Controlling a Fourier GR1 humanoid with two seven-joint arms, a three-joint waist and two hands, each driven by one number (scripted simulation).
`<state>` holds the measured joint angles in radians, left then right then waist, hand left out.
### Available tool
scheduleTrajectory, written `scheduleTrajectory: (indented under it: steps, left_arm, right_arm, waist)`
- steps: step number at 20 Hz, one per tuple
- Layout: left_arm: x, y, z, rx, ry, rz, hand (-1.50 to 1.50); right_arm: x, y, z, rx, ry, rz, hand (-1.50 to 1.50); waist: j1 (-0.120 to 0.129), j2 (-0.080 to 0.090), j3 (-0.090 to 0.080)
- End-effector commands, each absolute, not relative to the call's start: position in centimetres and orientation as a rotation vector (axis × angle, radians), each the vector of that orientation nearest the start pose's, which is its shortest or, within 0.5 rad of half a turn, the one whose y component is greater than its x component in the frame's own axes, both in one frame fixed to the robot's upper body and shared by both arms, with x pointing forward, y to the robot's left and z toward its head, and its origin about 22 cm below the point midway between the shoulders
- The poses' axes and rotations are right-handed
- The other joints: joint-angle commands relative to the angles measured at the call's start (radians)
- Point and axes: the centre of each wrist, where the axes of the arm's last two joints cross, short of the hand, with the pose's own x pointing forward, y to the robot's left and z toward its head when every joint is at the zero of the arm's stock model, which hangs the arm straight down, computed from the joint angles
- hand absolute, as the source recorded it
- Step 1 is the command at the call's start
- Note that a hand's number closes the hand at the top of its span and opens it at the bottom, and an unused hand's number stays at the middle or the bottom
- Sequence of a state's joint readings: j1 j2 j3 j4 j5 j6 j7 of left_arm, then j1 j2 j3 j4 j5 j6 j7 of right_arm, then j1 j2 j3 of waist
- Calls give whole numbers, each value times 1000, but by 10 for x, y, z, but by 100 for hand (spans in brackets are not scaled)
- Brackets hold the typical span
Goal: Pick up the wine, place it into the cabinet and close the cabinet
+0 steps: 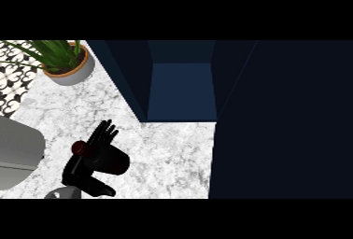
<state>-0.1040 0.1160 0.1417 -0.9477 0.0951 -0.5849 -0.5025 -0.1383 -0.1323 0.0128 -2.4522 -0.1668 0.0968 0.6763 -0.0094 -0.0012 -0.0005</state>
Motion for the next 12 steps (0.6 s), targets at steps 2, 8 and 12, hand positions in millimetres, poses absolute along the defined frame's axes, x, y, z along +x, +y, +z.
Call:
scheduleTrajectory:
  steps: [2, 8, 12]
  left_arm:
    - [234, 304, -120, -581, -1545, -51, 150]
    - [258, 248, -102, -629, -1575, -190, 150]
    - [234, 287, -97, -472, -1641, -126, 150]
  right_arm:
    - [126, -230, 217, 256, -1941, 277, -150]
    - [129, -217, 218, 241, -1947, 266, -150]
    - [152, -223, 220, 218, -1922, 258, -150]
  waist:
    - [-6, 0, 0]
    - [2, -2, 0]
    - [16, -2, 1]
